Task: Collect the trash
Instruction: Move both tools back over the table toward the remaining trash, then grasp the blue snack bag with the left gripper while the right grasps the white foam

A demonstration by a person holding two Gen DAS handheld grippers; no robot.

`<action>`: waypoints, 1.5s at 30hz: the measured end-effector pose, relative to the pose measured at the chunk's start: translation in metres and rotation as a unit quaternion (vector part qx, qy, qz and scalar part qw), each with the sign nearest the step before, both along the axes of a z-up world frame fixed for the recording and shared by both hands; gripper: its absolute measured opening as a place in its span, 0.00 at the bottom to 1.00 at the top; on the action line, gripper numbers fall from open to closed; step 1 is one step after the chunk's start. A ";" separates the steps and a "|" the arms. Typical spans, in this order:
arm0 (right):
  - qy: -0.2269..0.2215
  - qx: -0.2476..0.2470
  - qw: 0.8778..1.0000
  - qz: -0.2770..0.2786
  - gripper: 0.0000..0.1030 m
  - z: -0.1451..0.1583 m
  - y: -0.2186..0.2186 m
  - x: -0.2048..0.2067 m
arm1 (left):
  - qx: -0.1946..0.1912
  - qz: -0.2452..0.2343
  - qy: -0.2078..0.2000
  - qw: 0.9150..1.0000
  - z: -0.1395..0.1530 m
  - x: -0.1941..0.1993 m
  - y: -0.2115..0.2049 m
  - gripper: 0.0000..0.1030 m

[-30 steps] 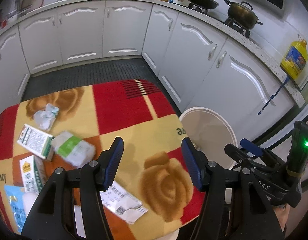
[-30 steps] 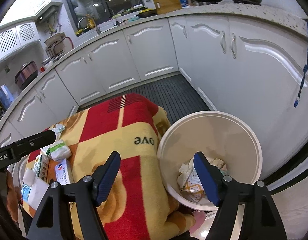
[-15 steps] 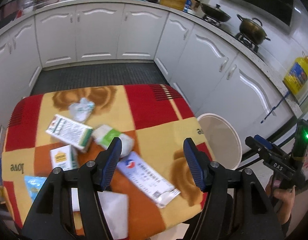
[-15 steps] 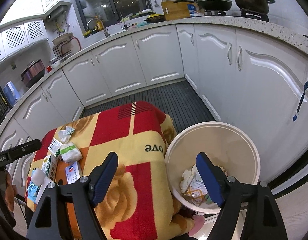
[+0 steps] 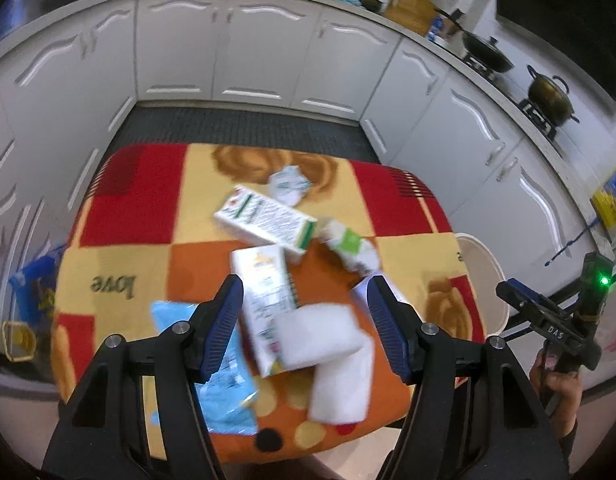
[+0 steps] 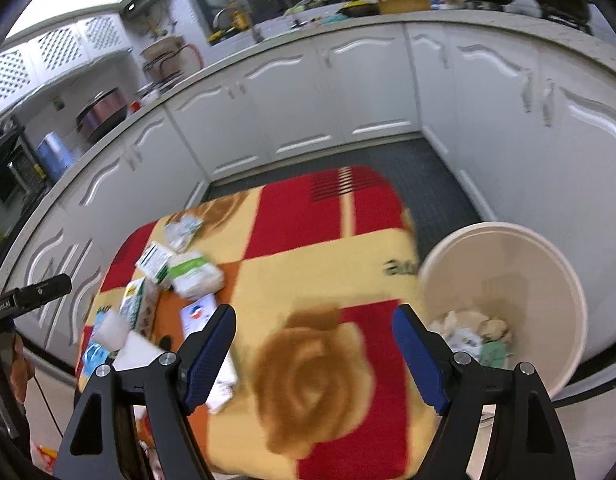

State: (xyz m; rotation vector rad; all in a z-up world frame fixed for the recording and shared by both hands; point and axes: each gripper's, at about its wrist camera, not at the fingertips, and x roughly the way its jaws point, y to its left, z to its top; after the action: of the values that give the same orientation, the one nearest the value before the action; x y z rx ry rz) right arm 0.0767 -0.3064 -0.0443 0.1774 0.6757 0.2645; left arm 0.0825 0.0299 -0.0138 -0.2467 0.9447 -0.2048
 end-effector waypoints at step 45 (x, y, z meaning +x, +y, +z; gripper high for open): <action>-0.036 -0.010 0.960 0.277 0.42 -0.011 0.204 0.013 | -0.046 0.010 0.089 0.995 -0.095 -0.017 0.079 0.27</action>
State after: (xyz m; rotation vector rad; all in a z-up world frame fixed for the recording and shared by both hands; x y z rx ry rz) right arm 0.0894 -0.1025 -0.0551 -0.0458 0.6458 0.7973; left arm 0.0657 0.1089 -0.1093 -0.3646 1.1106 -0.2103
